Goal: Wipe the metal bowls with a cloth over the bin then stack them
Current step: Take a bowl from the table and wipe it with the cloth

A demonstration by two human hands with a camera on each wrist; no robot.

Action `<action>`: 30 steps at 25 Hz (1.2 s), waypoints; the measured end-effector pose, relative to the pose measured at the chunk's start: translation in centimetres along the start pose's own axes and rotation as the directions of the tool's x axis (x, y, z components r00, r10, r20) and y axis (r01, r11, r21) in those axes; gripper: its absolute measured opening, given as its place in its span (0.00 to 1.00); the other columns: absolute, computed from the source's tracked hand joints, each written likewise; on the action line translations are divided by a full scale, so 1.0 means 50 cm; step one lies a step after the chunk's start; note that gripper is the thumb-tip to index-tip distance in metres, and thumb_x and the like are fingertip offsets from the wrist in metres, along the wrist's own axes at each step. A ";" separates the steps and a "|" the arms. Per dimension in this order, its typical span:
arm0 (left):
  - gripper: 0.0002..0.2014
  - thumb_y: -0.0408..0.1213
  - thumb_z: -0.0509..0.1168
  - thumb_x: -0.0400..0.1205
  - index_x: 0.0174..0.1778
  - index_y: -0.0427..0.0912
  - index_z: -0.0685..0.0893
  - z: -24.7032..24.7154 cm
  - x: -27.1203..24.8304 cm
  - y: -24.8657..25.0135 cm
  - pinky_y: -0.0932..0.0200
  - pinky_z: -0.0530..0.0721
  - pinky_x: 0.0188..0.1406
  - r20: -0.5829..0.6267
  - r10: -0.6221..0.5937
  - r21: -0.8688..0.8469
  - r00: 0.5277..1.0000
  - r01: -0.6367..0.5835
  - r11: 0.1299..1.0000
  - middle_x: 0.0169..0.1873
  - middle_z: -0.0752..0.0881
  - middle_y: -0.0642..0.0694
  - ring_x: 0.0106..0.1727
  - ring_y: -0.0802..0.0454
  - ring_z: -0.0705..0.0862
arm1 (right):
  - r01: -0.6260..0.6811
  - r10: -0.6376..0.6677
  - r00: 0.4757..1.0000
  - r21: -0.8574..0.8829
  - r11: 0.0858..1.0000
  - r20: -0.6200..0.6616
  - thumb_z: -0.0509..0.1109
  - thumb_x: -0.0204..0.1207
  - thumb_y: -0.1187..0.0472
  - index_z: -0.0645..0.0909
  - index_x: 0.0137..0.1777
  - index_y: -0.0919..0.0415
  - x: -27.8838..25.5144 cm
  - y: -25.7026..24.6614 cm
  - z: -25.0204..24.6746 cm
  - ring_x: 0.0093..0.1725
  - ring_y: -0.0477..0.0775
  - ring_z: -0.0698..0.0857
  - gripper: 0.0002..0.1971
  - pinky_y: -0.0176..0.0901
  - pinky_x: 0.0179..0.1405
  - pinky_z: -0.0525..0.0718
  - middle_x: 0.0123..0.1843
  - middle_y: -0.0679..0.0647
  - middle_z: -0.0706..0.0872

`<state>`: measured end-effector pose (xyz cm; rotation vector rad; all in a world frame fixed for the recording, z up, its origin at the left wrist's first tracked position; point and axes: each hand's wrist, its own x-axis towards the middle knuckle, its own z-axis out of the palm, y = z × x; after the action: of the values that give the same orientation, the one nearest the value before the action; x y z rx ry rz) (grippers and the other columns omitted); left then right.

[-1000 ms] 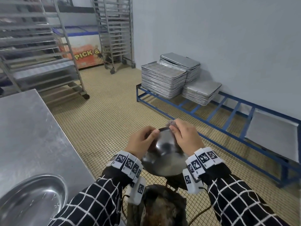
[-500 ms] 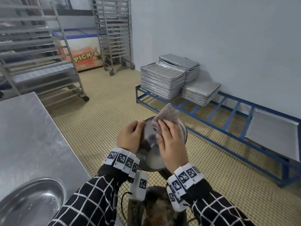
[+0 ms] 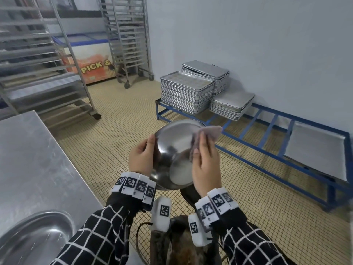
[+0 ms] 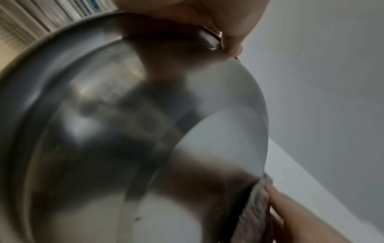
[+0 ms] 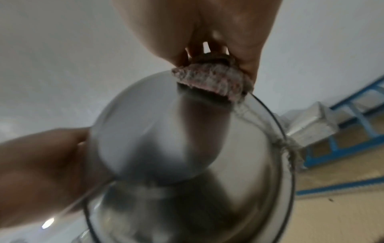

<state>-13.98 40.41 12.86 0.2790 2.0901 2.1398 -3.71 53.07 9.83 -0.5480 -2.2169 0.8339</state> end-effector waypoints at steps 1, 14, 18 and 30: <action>0.15 0.53 0.64 0.82 0.40 0.49 0.91 0.007 -0.004 -0.001 0.43 0.87 0.50 0.021 -0.003 0.006 1.000 0.003 1.000 0.36 0.91 0.45 0.45 0.41 0.89 | 0.101 -0.099 0.995 -0.111 0.989 0.024 0.47 0.85 0.48 0.50 0.84 0.44 -0.003 -0.014 0.010 0.82 0.55 0.57 0.27 0.52 0.78 0.63 0.85 0.50 0.55; 0.22 0.55 0.62 0.80 0.28 0.44 0.86 -0.002 -0.012 0.005 0.56 0.80 0.48 0.140 0.014 -0.054 0.990 -0.006 0.999 0.29 0.85 0.44 0.36 0.49 0.85 | -0.744 0.707 0.525 0.659 0.112 0.473 0.54 0.83 0.40 0.80 0.60 0.57 0.055 0.040 -0.075 0.60 0.63 0.83 0.23 0.58 0.56 0.85 0.67 0.64 0.82; 0.27 0.54 0.69 0.76 0.27 0.31 0.77 -0.004 -0.007 -0.005 0.67 0.69 0.47 0.156 0.103 -0.101 0.982 -0.088 0.991 0.37 0.78 0.47 0.42 0.61 0.80 | -0.763 0.585 0.476 0.639 -0.096 0.657 0.59 0.81 0.40 0.76 0.68 0.65 0.051 0.037 -0.125 0.46 0.66 0.85 0.29 0.52 0.36 0.87 0.64 0.66 0.83; 0.24 0.32 0.69 0.79 0.70 0.43 0.70 0.001 -0.010 -0.010 0.52 0.89 0.38 0.302 -0.224 0.011 0.927 0.232 0.973 0.51 0.86 0.39 0.45 0.44 0.89 | -0.506 0.579 0.813 0.570 0.647 0.065 0.62 0.77 0.65 0.75 0.64 0.53 0.042 0.014 -0.086 0.54 0.56 0.84 0.17 0.52 0.49 0.85 0.53 0.53 0.83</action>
<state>-13.51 40.34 12.35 0.3198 1.8252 1.8553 -1.88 56.53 12.67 -0.9526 -1.5527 1.6553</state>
